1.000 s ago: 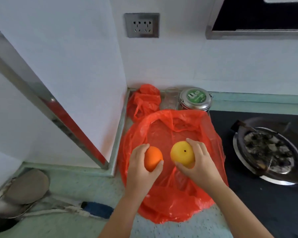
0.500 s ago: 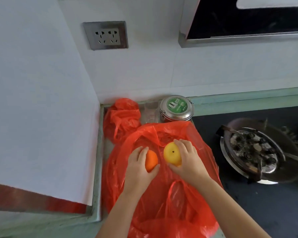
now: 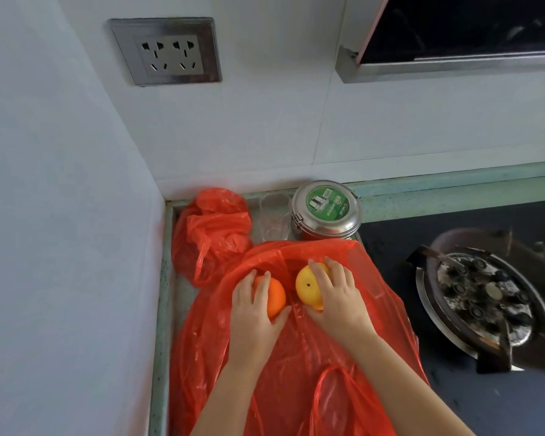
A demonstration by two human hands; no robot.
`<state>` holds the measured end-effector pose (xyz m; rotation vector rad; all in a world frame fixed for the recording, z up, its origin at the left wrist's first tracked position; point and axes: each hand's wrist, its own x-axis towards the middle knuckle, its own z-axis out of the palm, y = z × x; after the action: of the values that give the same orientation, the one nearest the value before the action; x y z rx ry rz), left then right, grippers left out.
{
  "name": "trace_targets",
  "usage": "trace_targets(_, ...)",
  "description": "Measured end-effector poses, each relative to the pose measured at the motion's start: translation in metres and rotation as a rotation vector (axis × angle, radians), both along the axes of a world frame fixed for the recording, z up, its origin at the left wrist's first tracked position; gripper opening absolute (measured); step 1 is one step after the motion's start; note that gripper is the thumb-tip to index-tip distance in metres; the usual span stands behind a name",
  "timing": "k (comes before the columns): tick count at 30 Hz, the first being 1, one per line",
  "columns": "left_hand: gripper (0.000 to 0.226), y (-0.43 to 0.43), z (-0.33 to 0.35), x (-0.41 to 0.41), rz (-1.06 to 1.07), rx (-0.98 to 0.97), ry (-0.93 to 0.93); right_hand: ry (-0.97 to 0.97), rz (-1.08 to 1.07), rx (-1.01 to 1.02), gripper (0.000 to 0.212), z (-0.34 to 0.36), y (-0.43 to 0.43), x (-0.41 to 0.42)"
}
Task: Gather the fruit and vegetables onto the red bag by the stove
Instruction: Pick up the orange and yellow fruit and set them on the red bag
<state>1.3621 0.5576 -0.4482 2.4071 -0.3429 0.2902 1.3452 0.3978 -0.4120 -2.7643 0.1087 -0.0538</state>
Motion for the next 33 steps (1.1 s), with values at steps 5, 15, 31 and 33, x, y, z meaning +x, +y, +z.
trace_targets(5,0.070,-0.001,-0.006,0.001,0.008,0.072,-0.016,-0.049,-0.005,-0.010,0.087,-0.006,0.003,0.001)
trace_targets(15,0.064,-0.003,-0.004,-0.003,-0.040,0.180,-0.040,-0.084,-0.019,-0.017,0.081,-0.007,0.002,-0.009)
trace_targets(31,0.037,-0.006,0.032,-0.047,-0.001,0.216,-0.282,-0.166,-0.032,-0.102,0.052,0.019,-0.002,-0.052)
trace_targets(33,0.037,-0.008,0.038,-0.056,-0.003,0.220,-0.289,-0.206,-0.040,-0.125,0.048,0.022,-0.003,-0.063)
